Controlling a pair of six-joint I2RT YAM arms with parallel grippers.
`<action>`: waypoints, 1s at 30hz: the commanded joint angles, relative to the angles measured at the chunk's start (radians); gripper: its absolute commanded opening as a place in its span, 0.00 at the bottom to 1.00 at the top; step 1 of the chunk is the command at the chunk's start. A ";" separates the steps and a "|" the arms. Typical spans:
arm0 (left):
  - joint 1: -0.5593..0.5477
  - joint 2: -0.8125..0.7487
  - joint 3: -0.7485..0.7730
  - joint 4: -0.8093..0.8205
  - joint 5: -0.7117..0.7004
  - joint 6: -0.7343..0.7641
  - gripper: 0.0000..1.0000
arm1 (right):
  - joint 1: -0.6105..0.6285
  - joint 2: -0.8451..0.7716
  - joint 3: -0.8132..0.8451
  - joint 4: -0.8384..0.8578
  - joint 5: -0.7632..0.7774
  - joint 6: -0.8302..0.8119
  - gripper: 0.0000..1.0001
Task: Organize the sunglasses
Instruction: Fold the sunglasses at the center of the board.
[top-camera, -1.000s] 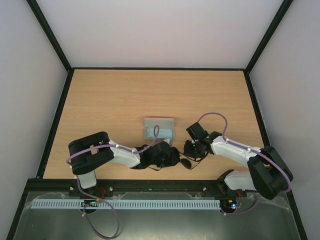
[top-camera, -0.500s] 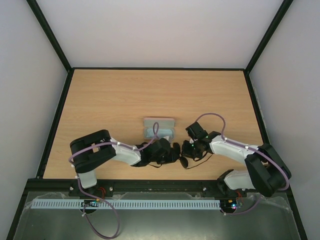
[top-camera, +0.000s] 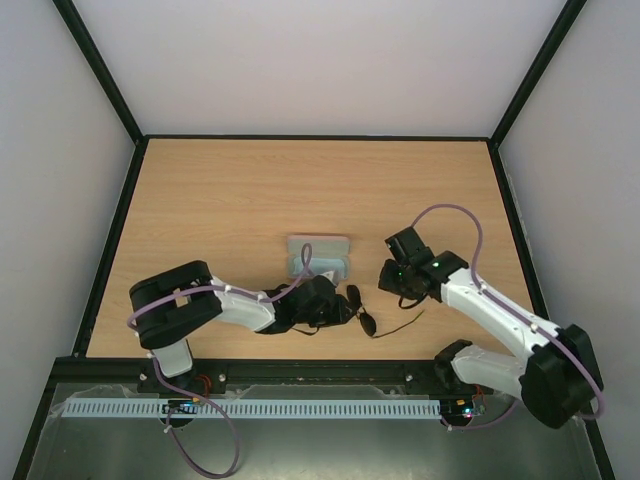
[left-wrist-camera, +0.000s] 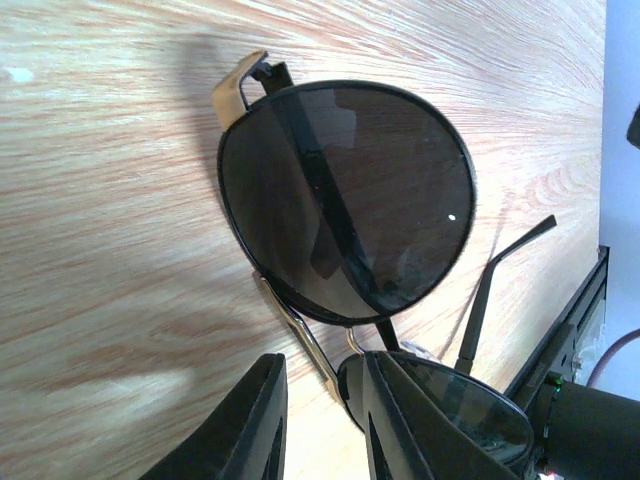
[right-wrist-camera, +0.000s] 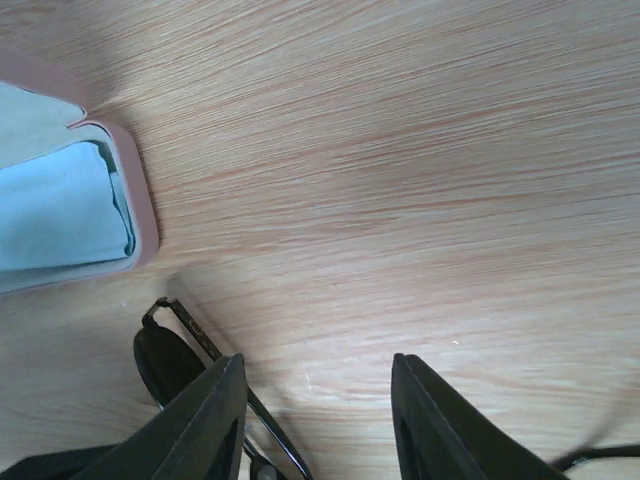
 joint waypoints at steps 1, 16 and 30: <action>0.006 -0.049 -0.018 0.006 -0.010 0.040 0.24 | -0.003 -0.077 -0.009 -0.222 0.085 0.076 0.44; 0.047 -0.143 -0.088 0.015 0.037 0.138 0.27 | -0.003 -0.279 -0.164 -0.343 0.083 0.395 0.49; 0.081 -0.142 -0.120 0.054 0.092 0.148 0.27 | -0.035 -0.204 -0.258 -0.200 0.160 0.458 0.42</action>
